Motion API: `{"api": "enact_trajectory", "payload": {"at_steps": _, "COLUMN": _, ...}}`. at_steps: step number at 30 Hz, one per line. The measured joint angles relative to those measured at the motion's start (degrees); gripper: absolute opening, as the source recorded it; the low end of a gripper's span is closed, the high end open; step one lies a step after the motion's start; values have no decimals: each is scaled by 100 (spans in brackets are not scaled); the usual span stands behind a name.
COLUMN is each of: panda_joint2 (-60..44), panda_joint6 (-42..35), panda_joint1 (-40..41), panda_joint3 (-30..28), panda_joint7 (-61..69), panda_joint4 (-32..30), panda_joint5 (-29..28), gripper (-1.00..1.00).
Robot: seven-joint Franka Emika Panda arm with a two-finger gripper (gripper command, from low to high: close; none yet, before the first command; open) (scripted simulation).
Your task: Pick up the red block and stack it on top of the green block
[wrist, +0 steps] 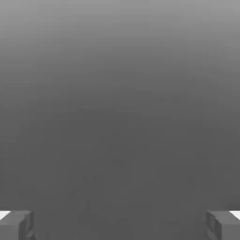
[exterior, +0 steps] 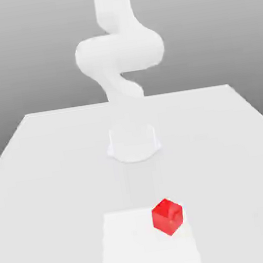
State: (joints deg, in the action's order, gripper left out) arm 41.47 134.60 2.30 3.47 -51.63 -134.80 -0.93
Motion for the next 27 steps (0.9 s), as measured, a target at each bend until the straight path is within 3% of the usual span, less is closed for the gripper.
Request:
{"api": "enact_trajectory", "payload": {"at_steps": 14, "panda_joint2": -2994, "panda_joint6": 1819, "panda_joint1": 1058, "panda_joint3": 1503, "panda_joint7": -3626, "panda_joint4": -1892, "panda_joint5": -394, "gripper": 0}}
{"api": "enact_trajectory", "payload": {"at_steps": 20, "panda_joint2": -4026, "panda_joint6": 2567, "panda_joint1": 941, "panda_joint3": 1651, "panda_joint7": -4536, "panda_joint4": -2580, "panda_joint5": 78, "gripper": 0}}
{"api": "enact_trajectory", "payload": {"at_steps": 27, "panda_joint2": -4774, "panda_joint6": 3165, "panda_joint1": 843, "panda_joint3": 1366, "panda_joint7": -5162, "panda_joint4": -2486, "panda_joint5": -625, "gripper": 0}}
